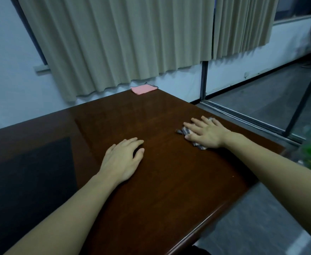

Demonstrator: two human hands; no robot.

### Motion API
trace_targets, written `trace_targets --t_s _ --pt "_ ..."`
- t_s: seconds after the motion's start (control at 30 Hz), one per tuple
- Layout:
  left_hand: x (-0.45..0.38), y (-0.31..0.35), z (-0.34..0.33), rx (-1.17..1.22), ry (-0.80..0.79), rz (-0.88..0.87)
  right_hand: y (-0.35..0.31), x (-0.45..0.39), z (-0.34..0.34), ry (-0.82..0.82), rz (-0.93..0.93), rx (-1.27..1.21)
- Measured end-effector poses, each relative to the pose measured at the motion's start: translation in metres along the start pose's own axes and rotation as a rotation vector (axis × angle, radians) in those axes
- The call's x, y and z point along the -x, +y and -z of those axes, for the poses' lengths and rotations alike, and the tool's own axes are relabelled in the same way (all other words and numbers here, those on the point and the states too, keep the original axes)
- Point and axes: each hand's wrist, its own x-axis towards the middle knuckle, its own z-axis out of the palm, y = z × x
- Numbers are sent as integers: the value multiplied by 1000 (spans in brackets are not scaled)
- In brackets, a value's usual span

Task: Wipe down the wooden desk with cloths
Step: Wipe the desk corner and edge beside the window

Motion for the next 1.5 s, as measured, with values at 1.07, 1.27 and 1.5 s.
trace_targets --t_s 1.07,1.27,1.5 --pt "1 14 -20 46 -10 -45 -13 134 -32 21 331 7" --pt "-1 11 -22 48 -6 -45 30 89 -16 32 118 16" --pt "-1 12 -21 51 -5 -42 32 46 -11 18 -89 4"
